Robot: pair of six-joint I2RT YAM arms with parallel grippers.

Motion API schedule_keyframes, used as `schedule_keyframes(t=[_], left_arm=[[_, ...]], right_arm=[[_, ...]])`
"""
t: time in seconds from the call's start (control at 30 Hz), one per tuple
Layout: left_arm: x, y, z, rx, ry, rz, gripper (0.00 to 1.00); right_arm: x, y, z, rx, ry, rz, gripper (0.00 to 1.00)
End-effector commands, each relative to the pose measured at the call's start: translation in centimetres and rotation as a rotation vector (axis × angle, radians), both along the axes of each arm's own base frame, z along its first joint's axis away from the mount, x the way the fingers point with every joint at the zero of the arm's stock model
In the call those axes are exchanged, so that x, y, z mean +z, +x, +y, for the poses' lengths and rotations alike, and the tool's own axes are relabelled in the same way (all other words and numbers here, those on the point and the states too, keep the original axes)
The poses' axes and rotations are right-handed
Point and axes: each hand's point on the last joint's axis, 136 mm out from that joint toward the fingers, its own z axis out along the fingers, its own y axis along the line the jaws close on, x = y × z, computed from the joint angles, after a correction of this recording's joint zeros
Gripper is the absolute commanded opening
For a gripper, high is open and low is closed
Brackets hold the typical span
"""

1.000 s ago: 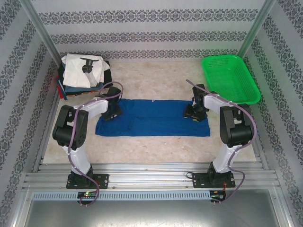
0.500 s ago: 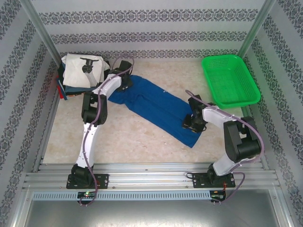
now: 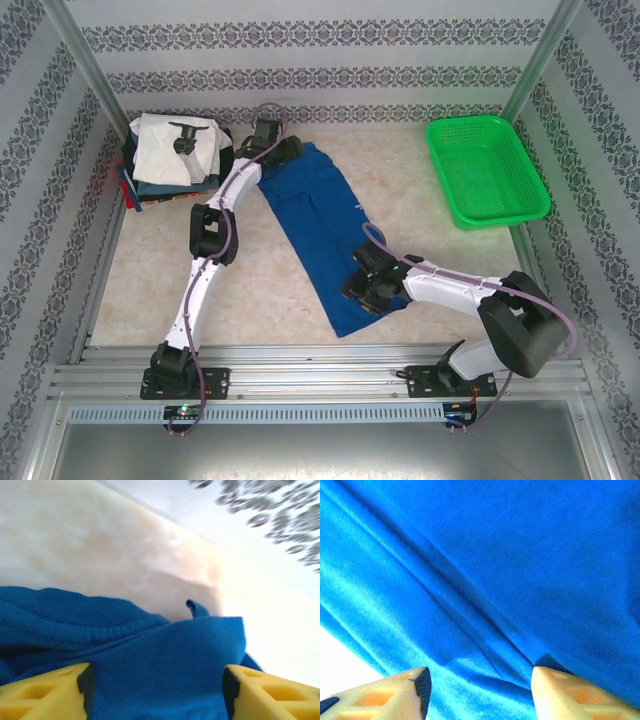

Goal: Fold and stack the t-shirts

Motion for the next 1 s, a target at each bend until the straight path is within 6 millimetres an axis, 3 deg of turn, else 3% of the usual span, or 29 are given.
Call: schedule_keyframes(t=[0.0,0.13,0.23,0.3,0.4,0.53,0.57,0.67,0.8,0.97], left_arm=[[0.2,1.2,-2.1,-0.042,-0.175,-0.060,0.72],[6.1,1.3,-2.6,-0.082,-0.218,-0.142,0.78],[12.8,0.1,-1.6,-0.113,-0.221,-0.184,0.82],[17.3,-1.6,-1.0,-0.129,-0.183,-0.202,0.85],[23.5,-5.9,0.0,-0.156,-0.077,-0.208,0.94],[27.4,-13.1,-0.1,-0.196,0.065,-0.143,0.95],[27.5,-15.5,-0.4,-0.207,0.096,-0.100,0.95],[25.0,-22.8,-1.9,-0.240,0.128,0.061,0.95],[18.4,-33.5,-4.1,-0.221,0.022,0.228,0.92],[10.6,-45.5,-6.0,-0.201,-0.087,0.391,0.87]], right_arm=[[0.7,-0.4,2.6,-0.074,0.101,0.058,0.59],[3.9,-0.2,5.3,-0.001,0.191,0.028,0.63],[7.6,-0.1,4.6,0.079,0.193,-0.037,0.65],[10.1,0.1,2.8,0.117,0.164,-0.097,0.67],[13.3,0.7,-1.5,0.132,0.163,-0.187,0.68],[15.1,1.6,-6.7,0.175,0.095,-0.251,0.71],[15.1,1.9,-7.4,0.206,0.087,-0.252,0.71],[13.9,3.0,-9.1,0.256,0.043,-0.203,0.71],[11.4,3.4,-10.3,0.269,0.052,-0.137,0.68],[8.7,2.2,-12.2,0.267,0.000,-0.090,0.68]])
